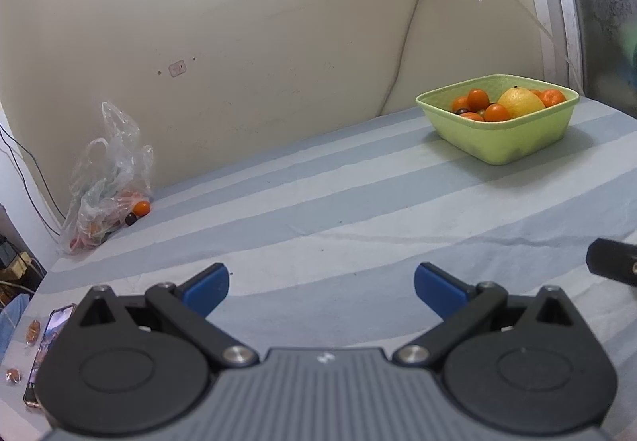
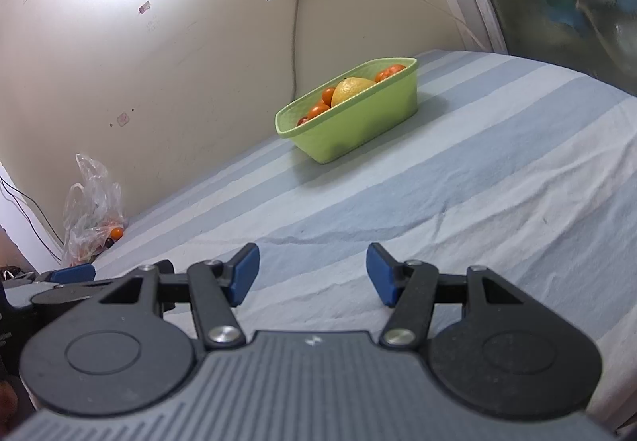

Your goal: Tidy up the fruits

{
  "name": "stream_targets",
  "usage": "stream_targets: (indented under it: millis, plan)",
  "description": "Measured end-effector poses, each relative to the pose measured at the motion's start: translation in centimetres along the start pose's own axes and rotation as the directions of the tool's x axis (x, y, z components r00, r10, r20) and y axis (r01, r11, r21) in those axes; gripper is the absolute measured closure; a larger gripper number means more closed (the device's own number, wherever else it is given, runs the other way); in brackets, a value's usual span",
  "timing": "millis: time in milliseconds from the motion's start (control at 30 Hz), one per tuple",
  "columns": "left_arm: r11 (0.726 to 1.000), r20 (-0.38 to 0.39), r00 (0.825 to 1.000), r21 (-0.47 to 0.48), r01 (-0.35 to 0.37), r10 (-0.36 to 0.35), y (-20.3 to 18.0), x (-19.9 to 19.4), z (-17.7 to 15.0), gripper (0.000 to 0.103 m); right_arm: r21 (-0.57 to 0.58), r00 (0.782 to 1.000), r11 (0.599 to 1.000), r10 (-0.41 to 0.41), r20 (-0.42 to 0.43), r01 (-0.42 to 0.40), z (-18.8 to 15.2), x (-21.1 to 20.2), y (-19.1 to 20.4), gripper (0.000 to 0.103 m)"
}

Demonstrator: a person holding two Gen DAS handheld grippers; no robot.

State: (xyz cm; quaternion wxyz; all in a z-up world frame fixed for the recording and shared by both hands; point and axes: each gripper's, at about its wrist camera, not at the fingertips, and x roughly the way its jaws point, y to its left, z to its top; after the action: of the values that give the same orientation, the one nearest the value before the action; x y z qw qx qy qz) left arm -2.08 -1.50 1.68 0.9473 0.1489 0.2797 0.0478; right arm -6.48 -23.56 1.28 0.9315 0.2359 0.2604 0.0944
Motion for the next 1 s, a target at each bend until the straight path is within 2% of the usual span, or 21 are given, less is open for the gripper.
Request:
stream_targets:
  millis: [1000]
  plan:
    - [1.000, -0.016, 1.000, 0.004, 0.013, -0.013, 0.39, 0.32, -0.22, 0.000, -0.002, 1.000, 1.000, 0.007, -0.005, -0.007, 0.23, 0.03, -0.10, 0.041]
